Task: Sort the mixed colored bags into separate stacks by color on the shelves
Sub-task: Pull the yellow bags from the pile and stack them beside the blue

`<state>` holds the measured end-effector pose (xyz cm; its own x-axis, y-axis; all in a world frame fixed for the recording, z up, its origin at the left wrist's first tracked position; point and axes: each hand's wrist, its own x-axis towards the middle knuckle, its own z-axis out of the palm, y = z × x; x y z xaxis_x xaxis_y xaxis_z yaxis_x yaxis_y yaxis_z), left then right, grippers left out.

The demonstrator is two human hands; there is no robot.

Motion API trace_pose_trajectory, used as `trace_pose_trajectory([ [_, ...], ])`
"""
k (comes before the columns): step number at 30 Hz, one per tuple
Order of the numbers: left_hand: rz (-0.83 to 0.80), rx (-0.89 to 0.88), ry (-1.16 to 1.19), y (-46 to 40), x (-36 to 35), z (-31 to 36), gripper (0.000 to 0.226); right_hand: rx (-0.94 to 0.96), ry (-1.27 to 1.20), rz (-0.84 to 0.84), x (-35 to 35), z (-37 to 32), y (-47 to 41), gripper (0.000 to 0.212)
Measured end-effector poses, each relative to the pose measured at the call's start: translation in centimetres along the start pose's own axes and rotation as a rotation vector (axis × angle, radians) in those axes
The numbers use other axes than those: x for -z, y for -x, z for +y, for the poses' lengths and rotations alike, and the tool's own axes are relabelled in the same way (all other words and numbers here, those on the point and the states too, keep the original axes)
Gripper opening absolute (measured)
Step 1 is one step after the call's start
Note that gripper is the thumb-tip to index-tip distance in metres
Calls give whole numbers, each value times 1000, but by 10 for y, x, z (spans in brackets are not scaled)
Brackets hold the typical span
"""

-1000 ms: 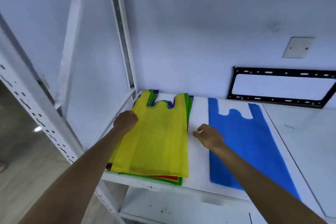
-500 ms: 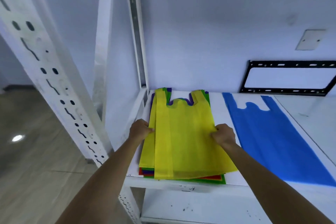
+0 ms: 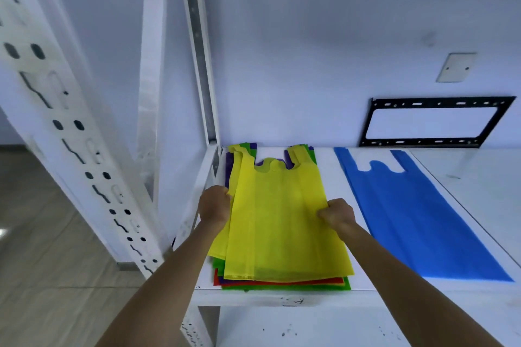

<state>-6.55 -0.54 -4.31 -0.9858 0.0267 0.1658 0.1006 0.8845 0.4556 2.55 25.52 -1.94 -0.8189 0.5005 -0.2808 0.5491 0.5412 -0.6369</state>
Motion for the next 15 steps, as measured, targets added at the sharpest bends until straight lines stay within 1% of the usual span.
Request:
trace_pose_trajectory([
  [2,42,-5,97,-2,-3,1,34,4,-8,-27,1,-2,-1,25],
  [3,41,2,162,-2,-4,4,23,11,-10,-35,0,-3,-1,23],
  [4,13,27,229,-2,-5,7,17,11,-19,-42,0,-4,-1,19],
  [5,-40,75,286,-3,-6,10,21,5,-32,-44,-2,-5,-1,15],
  [6,-110,126,319,-3,-7,12,30,-3,-44,-40,-3,-4,-1,13],
  [8,-233,161,272,-6,-8,12,48,-12,-63,-26,-5,-3,-2,12],
  [10,-308,152,168,-13,-9,8,51,-18,-77,-26,-7,-1,-3,21],
  [12,-365,200,157,-20,-6,6,50,-1,-67,-36,-7,0,-2,31],
  [13,-398,241,205,-22,-1,8,51,16,-52,-43,-7,0,-1,35],
  [14,-443,302,314,-23,4,10,51,31,-34,-52,-6,-1,0,39],
  [15,-497,379,486,-23,9,13,51,47,-19,-59,-5,-1,1,45],
])
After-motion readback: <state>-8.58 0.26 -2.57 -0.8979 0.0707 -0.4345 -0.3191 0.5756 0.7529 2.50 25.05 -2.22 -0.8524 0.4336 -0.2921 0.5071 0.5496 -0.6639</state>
